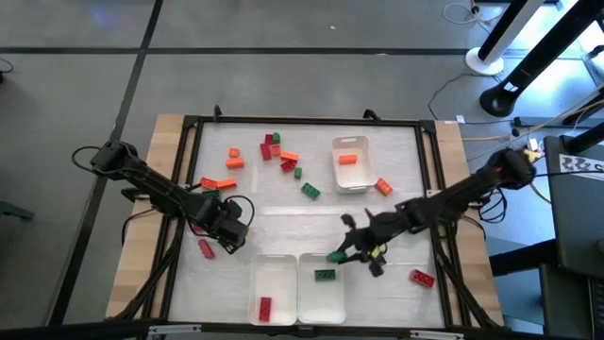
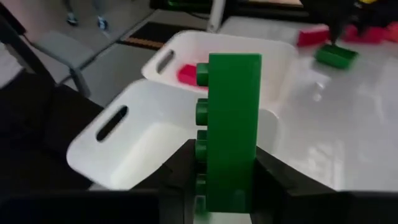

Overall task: Sort blocks
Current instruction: Put the green game piece into the bottom right white bin

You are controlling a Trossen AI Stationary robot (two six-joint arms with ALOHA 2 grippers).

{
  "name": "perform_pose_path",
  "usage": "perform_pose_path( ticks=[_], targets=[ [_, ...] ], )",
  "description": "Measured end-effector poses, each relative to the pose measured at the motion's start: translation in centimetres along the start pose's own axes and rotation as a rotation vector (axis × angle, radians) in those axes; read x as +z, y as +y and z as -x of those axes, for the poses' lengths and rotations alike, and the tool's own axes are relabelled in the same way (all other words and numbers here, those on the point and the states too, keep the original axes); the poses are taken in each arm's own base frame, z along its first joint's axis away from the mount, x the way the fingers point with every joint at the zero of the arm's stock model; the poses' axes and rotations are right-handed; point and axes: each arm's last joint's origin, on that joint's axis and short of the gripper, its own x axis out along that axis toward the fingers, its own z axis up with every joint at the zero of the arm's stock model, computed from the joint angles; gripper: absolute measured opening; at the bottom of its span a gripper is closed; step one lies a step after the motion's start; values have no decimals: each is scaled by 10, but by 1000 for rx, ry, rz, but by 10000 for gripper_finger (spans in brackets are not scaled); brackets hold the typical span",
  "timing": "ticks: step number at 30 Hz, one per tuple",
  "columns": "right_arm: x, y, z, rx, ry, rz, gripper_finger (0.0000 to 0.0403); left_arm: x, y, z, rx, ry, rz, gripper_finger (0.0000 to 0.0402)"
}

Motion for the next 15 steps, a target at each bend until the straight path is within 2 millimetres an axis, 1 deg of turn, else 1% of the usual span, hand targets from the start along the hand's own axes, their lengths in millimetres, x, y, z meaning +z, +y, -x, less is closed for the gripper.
perform_pose_path(
  ticks=[2,6,10,15],
  targets=[
    [-3,3,-10,16,-26,9,105,0,0,0,0,0,2,234],
    [-9,7,-25,35,-51,22,118,0,0,0,-2,-1,5,234],
    [-14,7,-32,39,-45,48,140,0,0,0,-2,-1,34,234],
    [-20,6,-36,35,-14,43,185,0,0,0,-2,-3,75,234]
  ],
)
